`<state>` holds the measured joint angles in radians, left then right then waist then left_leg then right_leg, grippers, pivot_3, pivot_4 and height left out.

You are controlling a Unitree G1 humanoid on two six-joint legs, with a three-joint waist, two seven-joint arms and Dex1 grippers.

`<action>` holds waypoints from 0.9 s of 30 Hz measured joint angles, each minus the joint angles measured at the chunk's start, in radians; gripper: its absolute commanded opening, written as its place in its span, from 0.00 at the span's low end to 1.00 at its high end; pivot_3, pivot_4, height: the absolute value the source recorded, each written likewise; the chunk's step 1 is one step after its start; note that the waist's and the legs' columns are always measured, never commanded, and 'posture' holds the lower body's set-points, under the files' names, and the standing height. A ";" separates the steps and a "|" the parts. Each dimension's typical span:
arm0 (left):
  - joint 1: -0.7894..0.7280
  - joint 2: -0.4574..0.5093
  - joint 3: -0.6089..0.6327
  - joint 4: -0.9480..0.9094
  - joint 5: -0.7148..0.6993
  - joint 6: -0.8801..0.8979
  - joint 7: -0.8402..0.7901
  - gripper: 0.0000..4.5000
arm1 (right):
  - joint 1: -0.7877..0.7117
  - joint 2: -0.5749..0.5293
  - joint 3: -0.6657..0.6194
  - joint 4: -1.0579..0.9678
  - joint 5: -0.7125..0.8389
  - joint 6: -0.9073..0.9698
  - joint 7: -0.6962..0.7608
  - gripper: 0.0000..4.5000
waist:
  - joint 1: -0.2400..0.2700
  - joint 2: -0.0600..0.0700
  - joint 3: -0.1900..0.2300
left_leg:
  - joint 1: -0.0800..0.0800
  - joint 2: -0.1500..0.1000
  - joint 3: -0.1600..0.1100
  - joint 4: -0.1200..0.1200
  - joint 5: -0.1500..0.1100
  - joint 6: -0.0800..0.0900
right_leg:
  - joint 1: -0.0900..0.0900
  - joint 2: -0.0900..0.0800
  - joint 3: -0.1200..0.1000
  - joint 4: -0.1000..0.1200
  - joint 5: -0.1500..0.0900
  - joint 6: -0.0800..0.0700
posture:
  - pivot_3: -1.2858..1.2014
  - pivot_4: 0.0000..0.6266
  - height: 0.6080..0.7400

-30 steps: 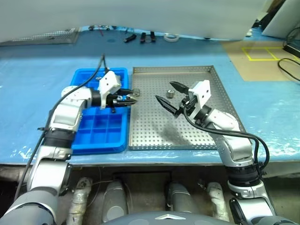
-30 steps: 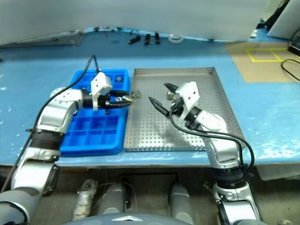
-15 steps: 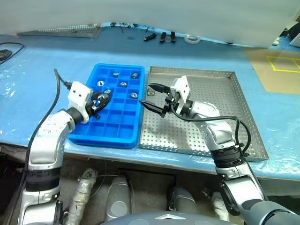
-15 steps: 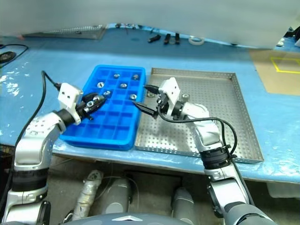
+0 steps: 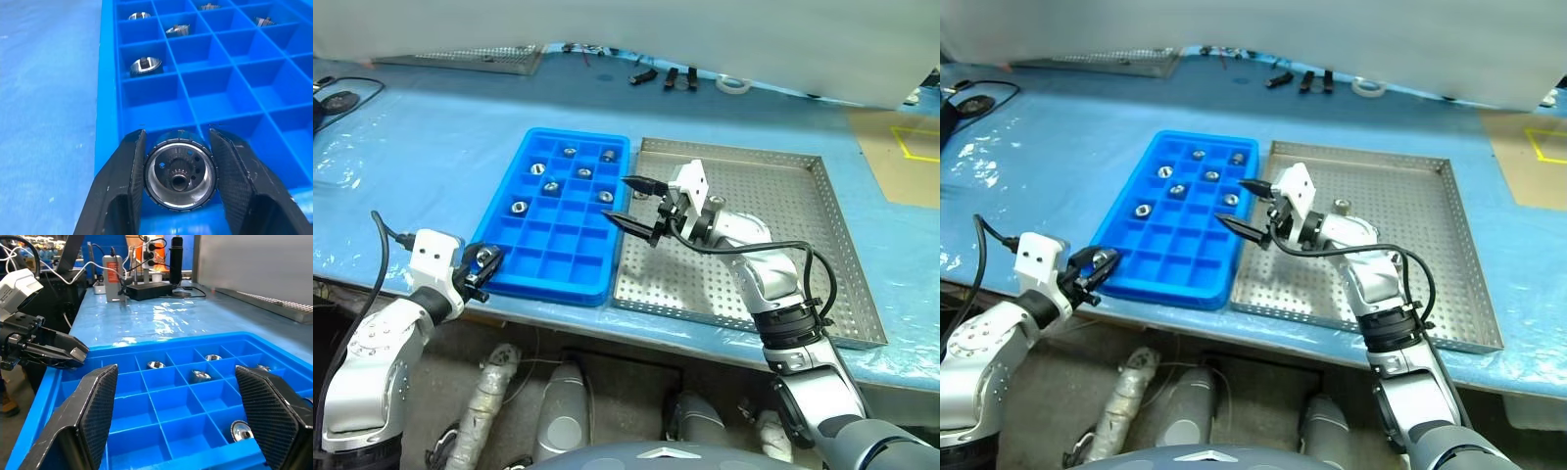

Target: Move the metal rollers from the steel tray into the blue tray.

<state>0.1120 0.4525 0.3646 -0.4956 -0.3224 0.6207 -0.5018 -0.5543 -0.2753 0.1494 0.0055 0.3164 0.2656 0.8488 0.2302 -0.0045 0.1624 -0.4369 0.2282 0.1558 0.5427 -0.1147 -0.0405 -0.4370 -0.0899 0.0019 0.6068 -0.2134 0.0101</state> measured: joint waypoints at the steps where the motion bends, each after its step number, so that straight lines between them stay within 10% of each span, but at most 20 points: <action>1: 0.002 0.001 0.000 -0.001 -0.004 0.000 0.005 0.38 | 0.000 0.000 0.000 0.000 0.000 0.000 0.000 0.89 | 0.001 0.000 0.000 | 0.000 0.000 0.000 0.000 0.000 0.000 | 0.000 0.000 0.000 0.000 0.000 0.000 | 0.70 0.24 1.00; 5: 0.006 0.004 -0.002 0.007 -0.006 -0.001 0.020 0.38 | 0.000 0.001 0.000 0.001 -0.001 0.002 -0.001 0.89 | 0.001 0.000 0.000 | 0.000 0.000 -0.002 0.000 0.001 -0.001 | 0.000 0.001 0.000 0.000 0.000 0.000 | 0.69 0.24 1.00; 13: -0.015 0.039 -0.001 0.039 -0.031 0.002 0.024 0.96 | 0.001 0.000 0.000 -0.001 -0.003 0.006 -0.018 0.89 | 0.002 0.000 0.000 | 0.000 -0.001 -0.003 0.001 0.001 -0.001 | 0.000 0.000 -0.001 0.002 0.000 0.000 | 0.68 0.24 1.00; 27: -0.603 -0.047 -0.275 0.404 0.001 -0.092 -0.029 0.96 | 0.142 -0.046 -0.062 -0.176 -0.009 0.051 -0.173 0.89 | -0.025 0.001 -0.001 | 0.001 -0.003 -0.005 0.008 0.005 -0.005 | 0.002 -0.001 0.000 0.013 0.001 0.001 | 0.54 0.24 1.00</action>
<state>-0.4909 0.4054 0.0898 -0.0920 -0.3215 0.5292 -0.5311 -0.4128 -0.3214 0.0878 -0.1708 0.3079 0.3165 0.6756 0.2054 -0.0036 0.1616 -0.4362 0.2251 0.1509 0.5511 -0.1094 -0.0455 -0.4352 -0.0907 0.0023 0.6198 -0.2122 0.0110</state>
